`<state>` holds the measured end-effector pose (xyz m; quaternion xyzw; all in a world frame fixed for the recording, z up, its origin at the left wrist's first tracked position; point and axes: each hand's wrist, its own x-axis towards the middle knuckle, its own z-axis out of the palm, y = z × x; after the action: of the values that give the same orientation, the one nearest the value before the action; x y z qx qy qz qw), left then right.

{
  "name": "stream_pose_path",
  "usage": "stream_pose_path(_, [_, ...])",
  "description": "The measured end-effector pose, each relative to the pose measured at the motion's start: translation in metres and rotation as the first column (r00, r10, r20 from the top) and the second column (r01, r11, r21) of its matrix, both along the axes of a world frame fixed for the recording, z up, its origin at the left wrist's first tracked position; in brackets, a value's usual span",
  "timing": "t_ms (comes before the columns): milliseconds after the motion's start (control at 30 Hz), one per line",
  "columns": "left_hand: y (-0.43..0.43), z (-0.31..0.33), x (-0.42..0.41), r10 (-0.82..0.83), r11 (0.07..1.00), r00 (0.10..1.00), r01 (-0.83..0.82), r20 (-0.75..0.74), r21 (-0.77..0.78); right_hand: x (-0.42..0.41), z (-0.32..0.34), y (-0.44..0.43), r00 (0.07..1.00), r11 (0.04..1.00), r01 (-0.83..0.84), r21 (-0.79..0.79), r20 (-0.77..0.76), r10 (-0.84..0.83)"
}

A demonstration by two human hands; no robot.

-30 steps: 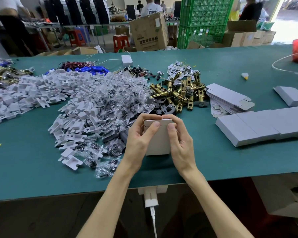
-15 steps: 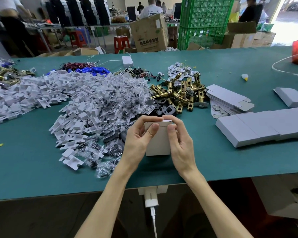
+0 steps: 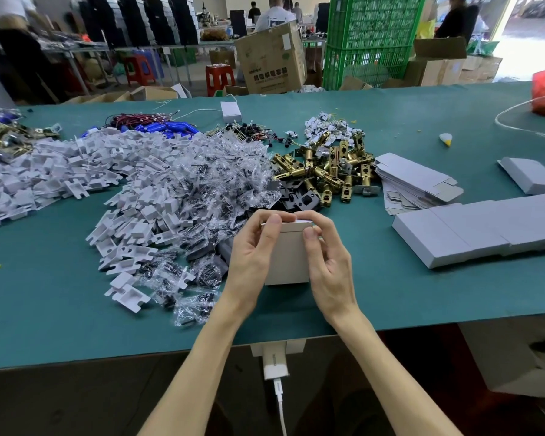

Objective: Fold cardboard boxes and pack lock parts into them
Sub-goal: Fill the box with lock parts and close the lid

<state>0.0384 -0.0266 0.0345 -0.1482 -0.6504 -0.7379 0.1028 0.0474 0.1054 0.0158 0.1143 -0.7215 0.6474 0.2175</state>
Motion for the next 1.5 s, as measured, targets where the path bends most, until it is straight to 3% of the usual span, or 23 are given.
stream_pose_path(400, [-0.005,0.005,-0.005,0.008,1.0,1.0,-0.008,-0.004,0.015,-0.002,-0.002,0.001,1.0,0.999,0.023,0.028,0.021,-0.023])
stream_pose_path(700, [-0.002,0.005,-0.002,0.025,0.998,1.0,-0.026,-0.015,-0.057,0.0,-0.001,0.0,0.999,1.0,0.005,0.016,0.036,-0.006])
stream_pose_path(1033, [0.005,0.001,0.0,0.059,0.998,0.996,-0.058,0.06,-0.012,0.001,-0.003,0.0,1.0,0.999,0.017,0.039,0.009,-0.018])
stream_pose_path(1333, [0.014,0.0,-0.004,0.172,0.985,0.983,-0.169,0.059,-0.045,0.0,-0.01,-0.001,0.961,0.957,0.156,0.243,-0.263,-0.09])
stream_pose_path(1500, [0.017,-0.001,-0.001,0.17,0.985,0.984,-0.168,0.058,-0.032,-0.001,-0.011,0.0,0.951,0.955,0.166,0.245,-0.294,-0.09])
